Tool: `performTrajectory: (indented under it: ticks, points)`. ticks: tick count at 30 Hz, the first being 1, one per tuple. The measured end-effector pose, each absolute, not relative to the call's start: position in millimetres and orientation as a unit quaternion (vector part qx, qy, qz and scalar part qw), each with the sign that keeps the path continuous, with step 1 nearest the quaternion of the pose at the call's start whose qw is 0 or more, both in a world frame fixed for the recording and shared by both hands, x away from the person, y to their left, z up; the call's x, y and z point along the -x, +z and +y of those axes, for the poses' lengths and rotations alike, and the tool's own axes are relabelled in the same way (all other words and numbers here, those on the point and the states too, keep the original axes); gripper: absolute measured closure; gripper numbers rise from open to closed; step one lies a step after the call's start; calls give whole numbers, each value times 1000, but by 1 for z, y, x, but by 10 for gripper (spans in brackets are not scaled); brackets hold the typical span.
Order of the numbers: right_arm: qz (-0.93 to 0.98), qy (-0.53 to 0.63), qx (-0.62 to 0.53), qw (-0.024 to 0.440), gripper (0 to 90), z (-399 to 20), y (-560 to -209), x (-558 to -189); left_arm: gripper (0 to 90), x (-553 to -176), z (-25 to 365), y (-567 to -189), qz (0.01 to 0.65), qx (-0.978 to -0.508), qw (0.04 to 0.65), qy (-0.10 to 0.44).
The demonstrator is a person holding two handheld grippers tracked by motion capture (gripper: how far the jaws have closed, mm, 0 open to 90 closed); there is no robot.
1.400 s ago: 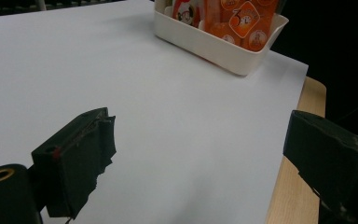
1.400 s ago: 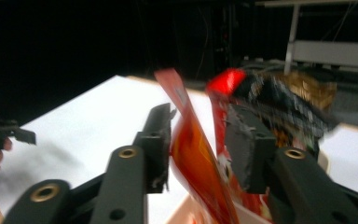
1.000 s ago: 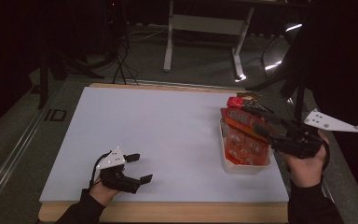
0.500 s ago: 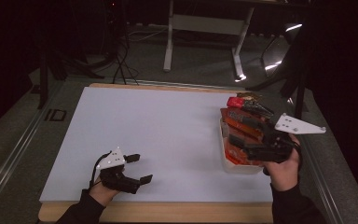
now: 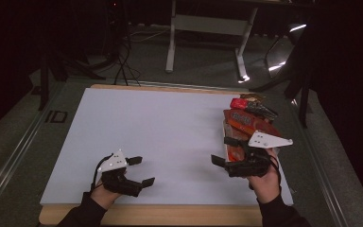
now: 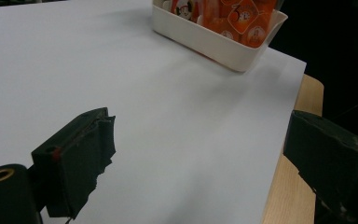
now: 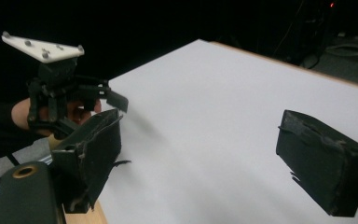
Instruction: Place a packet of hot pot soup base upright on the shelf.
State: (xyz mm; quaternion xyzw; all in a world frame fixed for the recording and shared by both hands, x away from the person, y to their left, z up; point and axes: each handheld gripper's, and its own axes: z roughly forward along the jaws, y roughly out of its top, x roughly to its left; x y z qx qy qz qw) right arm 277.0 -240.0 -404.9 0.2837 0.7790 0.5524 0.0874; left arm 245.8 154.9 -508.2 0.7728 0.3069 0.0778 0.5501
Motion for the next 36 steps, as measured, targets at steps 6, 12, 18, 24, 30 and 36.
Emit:
performTrajectory:
  ticks: [6,12,18,24,30,36]
  points:
    - [787,542,-285,83,139,-236,-423,-277,83,-246,155,-508,306,-773,550,77]
    - [794,531,-285,83,140,-233,-443,-274,83,-245,155,-509,306,-773,551,76]
    - [802,523,-278,79,141,-231,-453,-269,83,-245,154,-509,305,-773,551,76]
    - [808,514,-277,75,140,-232,-464,-267,83,-245,155,-509,305,-774,550,77]
    - [820,497,-273,79,140,-233,-475,-265,83,-244,153,-511,303,-776,548,77]
    - [822,490,-277,86,140,-234,-480,-266,83,-244,151,-513,300,-780,544,75]
